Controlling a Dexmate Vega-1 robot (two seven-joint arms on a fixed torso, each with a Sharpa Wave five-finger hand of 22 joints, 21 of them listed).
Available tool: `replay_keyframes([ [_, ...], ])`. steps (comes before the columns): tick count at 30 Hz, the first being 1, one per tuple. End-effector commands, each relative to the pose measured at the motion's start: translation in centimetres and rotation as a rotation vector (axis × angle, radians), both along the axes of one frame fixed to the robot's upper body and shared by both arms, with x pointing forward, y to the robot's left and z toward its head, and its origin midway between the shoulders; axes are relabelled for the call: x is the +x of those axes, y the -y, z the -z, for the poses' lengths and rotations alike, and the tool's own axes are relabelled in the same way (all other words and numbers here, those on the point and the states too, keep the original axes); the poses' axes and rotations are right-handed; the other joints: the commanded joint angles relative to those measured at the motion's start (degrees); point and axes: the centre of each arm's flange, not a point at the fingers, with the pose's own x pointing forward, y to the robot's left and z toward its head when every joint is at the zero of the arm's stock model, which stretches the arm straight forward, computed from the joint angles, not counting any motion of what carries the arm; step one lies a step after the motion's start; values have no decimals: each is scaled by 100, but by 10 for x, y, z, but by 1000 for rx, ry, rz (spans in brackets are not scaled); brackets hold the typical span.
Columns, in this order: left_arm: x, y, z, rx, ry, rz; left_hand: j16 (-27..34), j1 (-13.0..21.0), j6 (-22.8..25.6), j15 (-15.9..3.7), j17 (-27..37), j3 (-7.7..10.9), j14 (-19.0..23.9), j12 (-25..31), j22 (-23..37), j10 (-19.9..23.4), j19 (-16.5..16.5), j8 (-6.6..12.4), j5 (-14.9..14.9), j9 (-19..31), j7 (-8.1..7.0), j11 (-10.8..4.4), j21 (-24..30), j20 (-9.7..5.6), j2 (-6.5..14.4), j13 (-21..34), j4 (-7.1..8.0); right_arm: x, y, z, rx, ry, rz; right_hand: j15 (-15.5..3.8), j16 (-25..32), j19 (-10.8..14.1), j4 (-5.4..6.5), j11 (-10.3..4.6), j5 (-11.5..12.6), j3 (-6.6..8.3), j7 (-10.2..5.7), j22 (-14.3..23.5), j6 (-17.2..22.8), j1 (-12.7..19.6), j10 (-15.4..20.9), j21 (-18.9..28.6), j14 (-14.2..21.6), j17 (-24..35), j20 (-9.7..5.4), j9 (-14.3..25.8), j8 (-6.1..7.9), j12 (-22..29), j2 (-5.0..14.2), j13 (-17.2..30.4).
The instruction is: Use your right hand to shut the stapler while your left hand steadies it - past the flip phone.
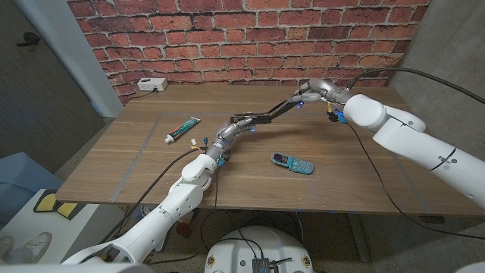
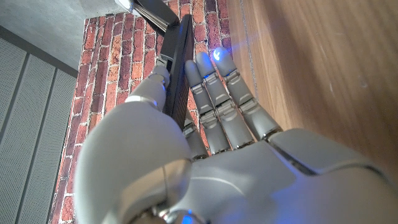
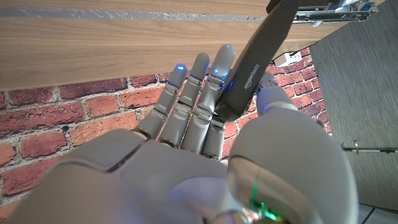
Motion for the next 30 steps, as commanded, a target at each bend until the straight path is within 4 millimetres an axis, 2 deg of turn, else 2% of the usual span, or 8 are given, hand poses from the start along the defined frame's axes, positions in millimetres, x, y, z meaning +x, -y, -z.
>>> replay_keyframes([
  [1, -6, 2, -5, 7, 19, -29, -39, 498, 401, -422, 4, 253, 50, -7, 9, 116, -61, 37, 32, 35, 426, -128, 79, -396, 541, 11, 222, -20, -7, -5, -53, 111, 26, -655, 39, 40, -1, 1, -12, 80, 6, 25, 174, 753, 42, 65, 79, 31, -417, 55, 28, 25, 687, -2],
  [6, -7, 7, -1, -31, -15, -5, -42, 493, 401, -422, 8, 258, 44, -16, -3, 102, -84, 26, 30, 50, 437, -123, 116, -395, 541, 26, 224, -33, -18, -4, -131, 193, 81, -655, 25, 29, 5, 9, -15, 99, 12, 29, 168, 775, 35, 98, 86, 38, -421, 99, 28, 29, 682, -26],
  [11, -9, 9, 0, -23, -17, -25, -47, 490, 399, -425, 9, 263, 35, -16, -12, 100, -100, 20, 28, 65, 441, -120, 148, -397, 542, 43, 226, -37, -23, -1, -146, 201, 70, -653, 6, 19, 14, -2, -17, 117, 9, 31, 156, 790, 15, 128, 88, 41, -428, 139, 24, 34, 680, -36],
  [22, -27, 21, -11, 20, 43, -96, -47, 494, 417, -424, 10, 271, 40, -38, -31, 99, -114, -5, 29, 57, 463, -121, 213, -396, 543, 43, 221, -49, -33, -2, -171, 248, 76, -664, -12, 4, 27, -16, -19, 145, 5, 33, 144, 819, 6, 198, 118, 63, -434, 227, 20, 59, 671, -60],
  [30, -32, 28, -16, 28, 106, -84, -37, 492, 439, -424, 12, 273, 62, -37, -44, 136, -118, -22, 29, 45, 445, -131, 259, -401, 544, 44, 222, -53, -38, -2, -204, 278, 104, -660, -25, 4, 38, -18, -20, 158, 9, 34, 143, 828, 9, 254, 142, 80, -432, 290, 19, 80, 660, -78],
])
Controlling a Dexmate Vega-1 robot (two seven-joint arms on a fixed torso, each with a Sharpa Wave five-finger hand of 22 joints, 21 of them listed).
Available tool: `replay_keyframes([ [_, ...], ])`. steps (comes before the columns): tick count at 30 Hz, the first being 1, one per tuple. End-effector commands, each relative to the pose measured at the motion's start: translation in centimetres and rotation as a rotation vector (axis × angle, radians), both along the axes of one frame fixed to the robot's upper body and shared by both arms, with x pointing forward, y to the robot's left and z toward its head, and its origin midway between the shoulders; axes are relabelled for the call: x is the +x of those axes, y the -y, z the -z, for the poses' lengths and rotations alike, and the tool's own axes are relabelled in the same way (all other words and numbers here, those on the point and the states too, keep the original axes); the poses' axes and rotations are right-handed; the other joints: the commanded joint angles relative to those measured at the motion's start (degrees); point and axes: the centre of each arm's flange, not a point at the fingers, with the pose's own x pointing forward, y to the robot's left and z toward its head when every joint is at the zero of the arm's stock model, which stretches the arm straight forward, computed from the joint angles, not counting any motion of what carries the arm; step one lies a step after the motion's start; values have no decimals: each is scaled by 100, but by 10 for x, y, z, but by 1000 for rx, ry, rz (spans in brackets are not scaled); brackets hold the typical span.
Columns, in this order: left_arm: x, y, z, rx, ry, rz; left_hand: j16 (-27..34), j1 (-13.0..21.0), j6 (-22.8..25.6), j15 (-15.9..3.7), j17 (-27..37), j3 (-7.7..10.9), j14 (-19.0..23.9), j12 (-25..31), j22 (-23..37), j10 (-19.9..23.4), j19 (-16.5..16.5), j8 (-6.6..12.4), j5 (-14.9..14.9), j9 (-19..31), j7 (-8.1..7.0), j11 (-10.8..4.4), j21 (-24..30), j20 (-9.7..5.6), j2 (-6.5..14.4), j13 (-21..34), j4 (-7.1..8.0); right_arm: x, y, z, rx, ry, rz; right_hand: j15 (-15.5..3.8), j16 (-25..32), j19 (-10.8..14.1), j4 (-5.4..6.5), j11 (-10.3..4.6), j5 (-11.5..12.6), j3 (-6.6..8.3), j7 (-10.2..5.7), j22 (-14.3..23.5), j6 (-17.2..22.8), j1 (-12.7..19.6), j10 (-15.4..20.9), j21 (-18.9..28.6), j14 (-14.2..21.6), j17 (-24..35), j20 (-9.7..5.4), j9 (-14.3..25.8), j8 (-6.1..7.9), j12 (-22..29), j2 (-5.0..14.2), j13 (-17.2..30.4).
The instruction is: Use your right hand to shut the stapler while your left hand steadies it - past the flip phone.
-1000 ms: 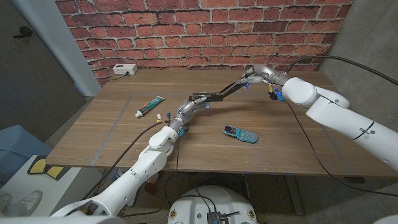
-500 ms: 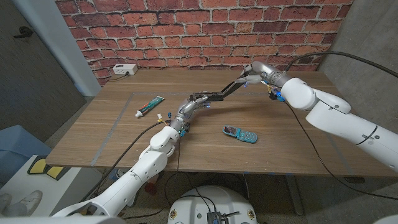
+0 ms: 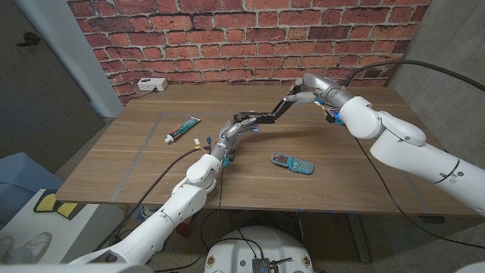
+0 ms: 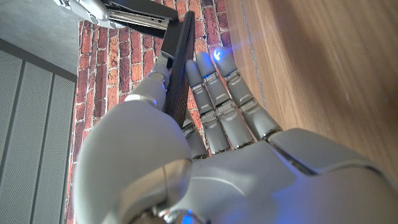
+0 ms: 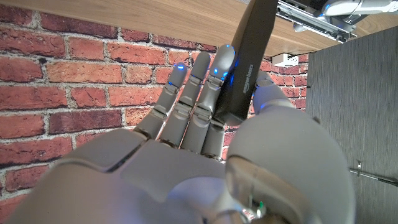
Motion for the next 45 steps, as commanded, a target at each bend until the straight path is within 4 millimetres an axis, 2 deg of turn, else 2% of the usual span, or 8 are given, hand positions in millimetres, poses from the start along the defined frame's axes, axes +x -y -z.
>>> replay_keyframes([
  [1, -12, 12, -8, 20, 80, -11, 13, 485, 477, -445, 12, 266, 89, -36, 7, 146, -47, -8, 31, 5, 413, -130, 57, -413, 551, 3, 222, -9, -9, 0, -50, 51, 37, -626, -25, 7, 7, -41, -9, 51, 9, 7, 125, 646, -2, 51, 73, 29, -434, 33, 39, 51, 585, -3],
  [15, -9, 21, -16, 39, 91, -30, 9, 495, 557, -450, -13, 262, 117, -67, -21, 218, -41, -28, 33, -18, 442, -133, 157, -434, 519, -43, 198, -14, -26, -9, -146, 81, 82, -619, -63, 6, 38, -49, -14, 73, 11, 2, 109, 637, -24, 155, 105, 51, -440, 150, 26, 86, 578, -29],
  [31, -4, 19, -18, 37, 71, -57, 4, 519, 588, -453, -47, 267, 162, -112, -51, 282, -32, -88, 42, -51, 463, -119, 267, -437, 506, -114, 180, -19, -42, -13, -161, 127, 96, -603, -77, 31, 72, -70, -15, 82, -6, -9, 127, 599, -42, 267, 189, 75, -428, 261, 20, 123, 565, -54],
  [35, -3, 18, -16, 36, 66, -57, -2, 520, 595, -450, -54, 269, 162, -112, -56, 282, -33, -97, 43, -56, 463, -113, 285, -435, 506, -106, 180, -16, -42, -13, -136, 121, 82, -581, -107, 69, 136, -76, -21, 40, -80, -20, 122, 475, -88, 330, 208, 67, -402, 255, -28, 109, 524, -95],
  [38, -1, 18, -16, 39, 62, -53, -6, 518, 596, -445, -59, 267, 161, -113, -60, 281, -39, -106, 43, -60, 460, -108, 297, -438, 503, -101, 182, -15, -43, -13, -131, 119, 74, -549, -140, 135, 256, -33, -38, -113, -86, -45, 49, 173, -126, 401, 240, 48, -348, 210, -136, 103, 375, -142],
  [41, -1, 18, -16, 45, 60, -50, -8, 523, 592, -450, -64, 268, 165, -115, -65, 289, -47, -120, 44, -65, 457, -101, 314, -435, 501, -100, 179, -14, -44, -12, -118, 121, 62, -535, -167, 167, 307, -34, -45, -201, -90, -64, 12, 3, -136, 432, 254, 31, -310, 179, -200, 96, 275, -183],
  [45, 0, 19, -18, 50, 59, -46, -10, 517, 595, -443, -70, 264, 170, -121, -71, 287, -57, -134, 42, -71, 465, -102, 334, -440, 500, -98, 186, -14, -45, -11, -107, 125, 48, -523, -194, 187, 318, -33, -47, -300, -50, -93, -126, -159, -192, 459, 277, 17, -258, 127, -327, 80, 128, -224],
])
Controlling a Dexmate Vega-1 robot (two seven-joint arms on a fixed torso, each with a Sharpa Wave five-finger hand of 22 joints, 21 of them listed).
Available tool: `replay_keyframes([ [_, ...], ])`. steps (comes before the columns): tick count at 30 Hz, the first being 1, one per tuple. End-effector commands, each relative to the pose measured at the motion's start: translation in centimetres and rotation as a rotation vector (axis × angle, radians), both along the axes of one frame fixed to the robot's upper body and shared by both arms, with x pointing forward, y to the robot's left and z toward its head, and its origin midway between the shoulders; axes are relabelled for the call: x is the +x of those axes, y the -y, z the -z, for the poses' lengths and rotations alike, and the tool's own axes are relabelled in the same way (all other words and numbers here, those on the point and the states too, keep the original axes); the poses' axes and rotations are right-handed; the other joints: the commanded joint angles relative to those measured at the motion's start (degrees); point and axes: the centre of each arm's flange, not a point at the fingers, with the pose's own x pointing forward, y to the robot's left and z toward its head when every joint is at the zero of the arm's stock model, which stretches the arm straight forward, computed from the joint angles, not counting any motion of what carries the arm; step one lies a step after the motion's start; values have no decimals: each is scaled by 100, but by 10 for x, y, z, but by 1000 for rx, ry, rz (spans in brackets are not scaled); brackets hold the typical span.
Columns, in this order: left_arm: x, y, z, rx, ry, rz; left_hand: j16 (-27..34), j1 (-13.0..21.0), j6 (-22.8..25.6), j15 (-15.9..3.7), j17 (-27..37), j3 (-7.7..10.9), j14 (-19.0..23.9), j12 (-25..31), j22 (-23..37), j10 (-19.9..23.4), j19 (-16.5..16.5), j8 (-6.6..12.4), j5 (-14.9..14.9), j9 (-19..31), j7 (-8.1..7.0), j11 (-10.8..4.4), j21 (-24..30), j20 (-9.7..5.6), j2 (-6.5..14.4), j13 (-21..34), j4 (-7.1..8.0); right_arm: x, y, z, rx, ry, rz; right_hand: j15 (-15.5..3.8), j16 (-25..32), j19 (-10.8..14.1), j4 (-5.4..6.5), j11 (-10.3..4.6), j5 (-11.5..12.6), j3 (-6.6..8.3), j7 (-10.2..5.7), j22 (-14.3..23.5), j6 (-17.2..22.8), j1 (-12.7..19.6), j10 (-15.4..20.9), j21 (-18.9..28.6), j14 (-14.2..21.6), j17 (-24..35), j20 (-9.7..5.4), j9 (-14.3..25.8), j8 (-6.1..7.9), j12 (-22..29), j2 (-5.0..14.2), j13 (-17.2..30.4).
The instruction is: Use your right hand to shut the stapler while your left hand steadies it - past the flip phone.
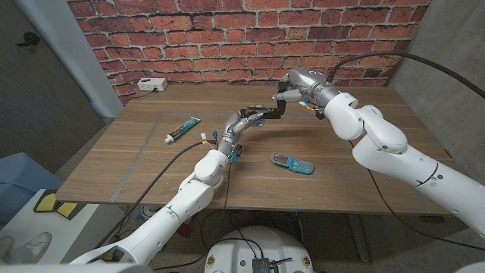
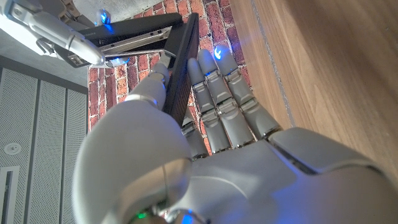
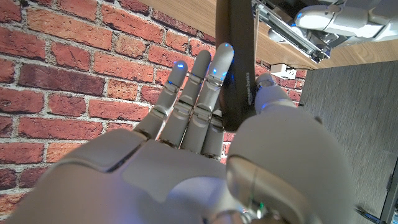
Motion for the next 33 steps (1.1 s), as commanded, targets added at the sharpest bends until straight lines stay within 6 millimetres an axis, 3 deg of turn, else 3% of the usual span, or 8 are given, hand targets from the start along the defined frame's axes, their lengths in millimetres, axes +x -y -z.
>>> replay_keyframes([
  [1, 4, 0, 1, 16, -13, 5, 6, 524, 491, -452, 6, 249, 61, -24, 7, 285, -29, -24, 42, 11, 451, -272, 59, -470, 494, 35, 195, 2, -4, 0, 31, 12, -36, -462, -46, 93, 11, -56, -10, -132, 21, -15, -95, -157, -170, 68, 87, 0, -216, -51, -111, -31, 11, -45],
  [10, 3, -1, -1, 30, -16, 3, -1, 525, 509, -452, -6, 247, 63, -42, -6, 284, -54, -48, 42, 6, 456, -275, 106, -464, 492, 33, 194, -1, -4, 1, 35, 3, -64, -427, -204, 131, 216, 73, -19, -392, 121, -86, -474, -808, -446, 82, 40, -103, -37, -236, -482, -158, -248, -212],
  [15, 3, 0, 1, 30, -18, 8, -1, 528, 503, -454, -10, 246, 68, -42, -13, 292, -68, -57, 43, 22, 456, -288, 135, -461, 495, 45, 195, -4, -5, 2, 34, -1, -88, -452, -282, 123, 208, 78, -10, -434, 88, -101, -718, -911, -613, 67, -52, -139, -15, -305, -633, -238, -328, -278],
  [18, 3, 1, 2, 29, -19, 10, 1, 527, 505, -452, -11, 244, 74, -45, -16, 294, -77, -62, 43, 28, 453, -286, 148, -459, 493, 46, 195, -5, -6, 4, 24, -5, -95, -438, -301, 109, 215, 81, -11, -457, 76, -104, -761, -959, -634, 59, -78, -148, 15, -324, -656, -256, -360, -303],
  [23, 4, 1, 4, 31, -26, 15, 0, 530, 510, -452, -15, 244, 77, -49, -21, 296, -78, -69, 43, 32, 447, -280, 170, -464, 495, 51, 195, -5, -7, 7, 16, -9, -100, -428, -346, 95, 267, 96, 2, -585, -63, -116, -1228, -1212, -814, 27, -146, -165, 85, -408, -791, -329, -501, -329],
  [33, 3, 2, 5, 29, -26, 29, -5, 527, 519, -453, -23, 241, 76, -60, -31, 293, -95, -86, 43, 43, 448, -272, 217, -469, 491, 64, 197, -6, -4, 8, 23, -12, -92, -436, -375, 70, 276, 117, 15, -626, -67, -119, -1317, -1294, -857, 2, -213, -168, 129, -445, -766, -352, -542, -339],
])
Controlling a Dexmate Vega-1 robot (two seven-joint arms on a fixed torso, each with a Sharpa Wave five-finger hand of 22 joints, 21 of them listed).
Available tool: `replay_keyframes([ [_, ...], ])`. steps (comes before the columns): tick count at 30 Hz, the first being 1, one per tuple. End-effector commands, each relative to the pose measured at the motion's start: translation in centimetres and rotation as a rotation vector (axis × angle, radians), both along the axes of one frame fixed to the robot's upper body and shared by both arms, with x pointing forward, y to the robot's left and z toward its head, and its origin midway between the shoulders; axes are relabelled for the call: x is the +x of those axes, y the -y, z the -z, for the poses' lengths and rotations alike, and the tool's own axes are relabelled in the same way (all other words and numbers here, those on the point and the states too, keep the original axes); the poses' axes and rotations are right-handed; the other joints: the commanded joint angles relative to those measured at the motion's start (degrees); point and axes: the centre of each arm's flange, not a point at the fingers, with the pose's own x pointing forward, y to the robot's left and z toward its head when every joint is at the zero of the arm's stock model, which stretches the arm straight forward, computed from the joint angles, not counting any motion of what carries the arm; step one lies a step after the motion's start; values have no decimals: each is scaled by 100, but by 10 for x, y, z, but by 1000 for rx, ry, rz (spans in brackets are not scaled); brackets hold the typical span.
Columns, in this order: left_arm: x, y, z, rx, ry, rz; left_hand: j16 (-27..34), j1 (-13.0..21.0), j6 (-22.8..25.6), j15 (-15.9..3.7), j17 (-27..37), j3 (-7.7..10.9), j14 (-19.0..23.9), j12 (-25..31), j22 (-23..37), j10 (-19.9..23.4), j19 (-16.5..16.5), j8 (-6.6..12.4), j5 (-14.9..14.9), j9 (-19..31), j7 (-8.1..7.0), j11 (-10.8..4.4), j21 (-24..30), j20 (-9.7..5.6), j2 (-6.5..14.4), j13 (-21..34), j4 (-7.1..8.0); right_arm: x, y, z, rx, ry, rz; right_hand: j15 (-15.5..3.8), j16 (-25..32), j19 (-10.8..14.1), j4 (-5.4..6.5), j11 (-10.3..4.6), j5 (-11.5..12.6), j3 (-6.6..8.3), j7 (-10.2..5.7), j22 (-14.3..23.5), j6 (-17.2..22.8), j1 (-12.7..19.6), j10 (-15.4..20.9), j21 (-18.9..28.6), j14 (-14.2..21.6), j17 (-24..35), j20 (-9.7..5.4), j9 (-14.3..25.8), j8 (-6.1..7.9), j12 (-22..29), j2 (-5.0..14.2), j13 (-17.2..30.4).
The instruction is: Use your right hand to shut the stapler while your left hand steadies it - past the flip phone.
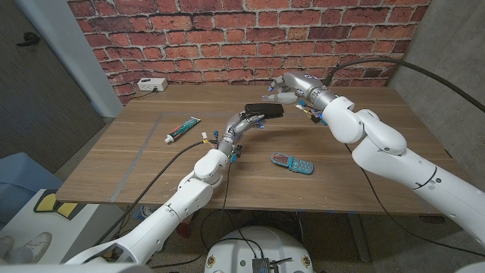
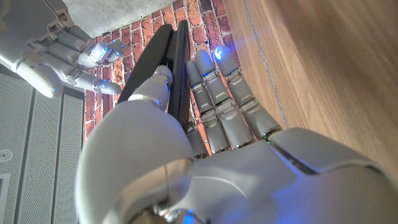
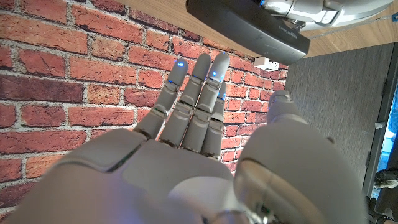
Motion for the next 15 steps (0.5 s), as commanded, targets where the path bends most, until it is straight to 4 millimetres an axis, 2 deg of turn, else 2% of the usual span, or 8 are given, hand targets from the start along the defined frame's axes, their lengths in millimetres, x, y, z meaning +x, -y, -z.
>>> replay_keyframes([
  [1, 0, 1, 4, -4, -7, 14, -9, 422, 516, -391, 6, 134, 14, 34, -6, 280, -38, -3, 43, 13, 449, -268, 63, -469, 419, 22, 88, -2, 2, 3, 4, -5, -3, -509, -36, 31, 3, -4, 20, -14, 0, -4, -41, -50, -30, -41, -33, 23, 44, 6, 14, -18, 0, 10],
  [10, -1, 0, 8, -36, -22, 41, -16, 421, 518, -394, -2, 136, 9, 16, -15, 286, -57, -20, 43, 29, 437, -278, 107, -473, 420, 17, 89, -3, 3, 7, 11, -10, -8, -501, -78, -22, -8, -4, 32, -26, -6, -7, -75, -78, -93, -76, -150, 27, 61, -28, 38, -28, -7, 33],
  [13, -3, -1, 10, -42, -24, 37, -23, 419, 510, -393, -7, 137, 1, 9, -19, 285, -66, -29, 43, 38, 427, -301, 125, -477, 419, 19, 91, -2, 3, 8, 11, -11, -11, -475, -98, -55, -16, -13, 38, -31, -22, -9, -121, -86, -194, -98, -252, 49, 61, -46, 39, -52, 6, 56],
  [15, -4, -1, 11, -52, -24, 35, -25, 406, 530, -397, -17, 136, 15, -5, -27, 329, -7, -37, 45, 38, 353, -358, 172, -511, 408, -16, 94, -2, 3, 10, 8, -13, -14, -440, -143, -142, -41, 6, 43, -49, -61, -14, -199, -96, -468, -152, -466, 85, 100, -82, 46, -145, 17, 81],
])
